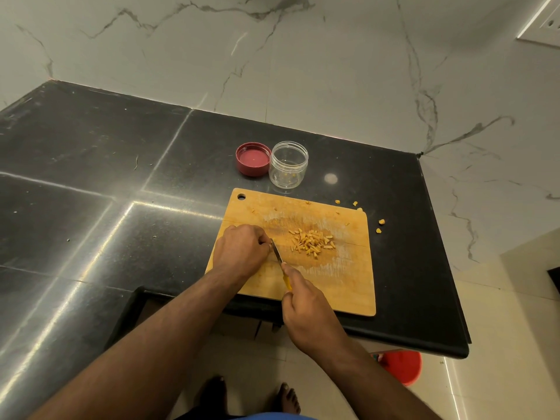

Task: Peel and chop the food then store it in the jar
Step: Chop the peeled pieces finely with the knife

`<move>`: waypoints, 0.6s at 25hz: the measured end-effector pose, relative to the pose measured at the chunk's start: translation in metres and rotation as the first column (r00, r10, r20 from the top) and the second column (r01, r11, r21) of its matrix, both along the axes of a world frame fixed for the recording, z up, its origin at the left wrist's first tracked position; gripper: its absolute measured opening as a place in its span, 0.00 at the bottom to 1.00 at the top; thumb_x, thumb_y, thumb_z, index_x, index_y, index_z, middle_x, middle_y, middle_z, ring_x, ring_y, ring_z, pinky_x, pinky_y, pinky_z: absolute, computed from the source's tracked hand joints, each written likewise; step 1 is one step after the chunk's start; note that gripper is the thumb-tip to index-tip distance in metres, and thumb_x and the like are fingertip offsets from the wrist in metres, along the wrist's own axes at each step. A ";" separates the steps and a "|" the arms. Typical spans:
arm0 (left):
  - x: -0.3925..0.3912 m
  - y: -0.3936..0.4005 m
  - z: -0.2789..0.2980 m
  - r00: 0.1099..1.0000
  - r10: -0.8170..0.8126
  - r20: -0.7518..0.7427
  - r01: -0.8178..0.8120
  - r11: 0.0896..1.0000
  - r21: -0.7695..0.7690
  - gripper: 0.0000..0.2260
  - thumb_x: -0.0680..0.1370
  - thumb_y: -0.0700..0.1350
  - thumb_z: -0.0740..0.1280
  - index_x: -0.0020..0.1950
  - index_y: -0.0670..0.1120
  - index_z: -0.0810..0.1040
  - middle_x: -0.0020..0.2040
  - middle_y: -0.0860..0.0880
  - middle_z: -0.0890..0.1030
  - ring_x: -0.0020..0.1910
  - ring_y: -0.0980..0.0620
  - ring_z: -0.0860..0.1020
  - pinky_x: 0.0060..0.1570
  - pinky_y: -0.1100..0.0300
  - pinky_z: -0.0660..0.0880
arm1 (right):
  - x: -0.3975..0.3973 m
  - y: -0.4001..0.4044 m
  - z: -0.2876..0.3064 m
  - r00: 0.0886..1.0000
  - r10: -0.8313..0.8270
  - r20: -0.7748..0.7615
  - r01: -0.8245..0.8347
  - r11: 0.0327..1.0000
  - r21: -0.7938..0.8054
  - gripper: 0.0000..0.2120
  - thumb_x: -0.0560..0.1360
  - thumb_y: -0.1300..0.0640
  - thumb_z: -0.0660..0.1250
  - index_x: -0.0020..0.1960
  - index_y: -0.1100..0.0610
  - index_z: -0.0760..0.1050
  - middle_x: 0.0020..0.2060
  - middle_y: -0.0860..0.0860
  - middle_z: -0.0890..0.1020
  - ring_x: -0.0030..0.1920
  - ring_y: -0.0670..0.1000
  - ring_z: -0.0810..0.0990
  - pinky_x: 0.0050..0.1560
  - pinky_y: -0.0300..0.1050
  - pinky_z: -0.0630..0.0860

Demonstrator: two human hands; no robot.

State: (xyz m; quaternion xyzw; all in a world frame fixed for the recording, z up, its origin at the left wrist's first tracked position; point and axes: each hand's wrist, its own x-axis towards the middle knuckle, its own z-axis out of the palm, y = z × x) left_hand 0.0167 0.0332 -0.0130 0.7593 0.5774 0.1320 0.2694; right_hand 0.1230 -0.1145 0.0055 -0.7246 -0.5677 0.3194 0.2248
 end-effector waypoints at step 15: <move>-0.012 0.007 0.017 0.989 -0.071 -0.129 0.075 0.997 0.026 0.11 0.79 0.47 0.65 0.55 0.58 0.85 0.53 0.58 0.83 0.51 0.53 0.77 0.49 0.53 0.79 | 0.015 -0.027 0.011 0.997 -0.064 -0.033 0.066 0.997 0.047 0.24 0.83 0.57 0.55 0.78 0.48 0.58 0.72 0.45 0.68 0.67 0.39 0.66 0.67 0.33 0.65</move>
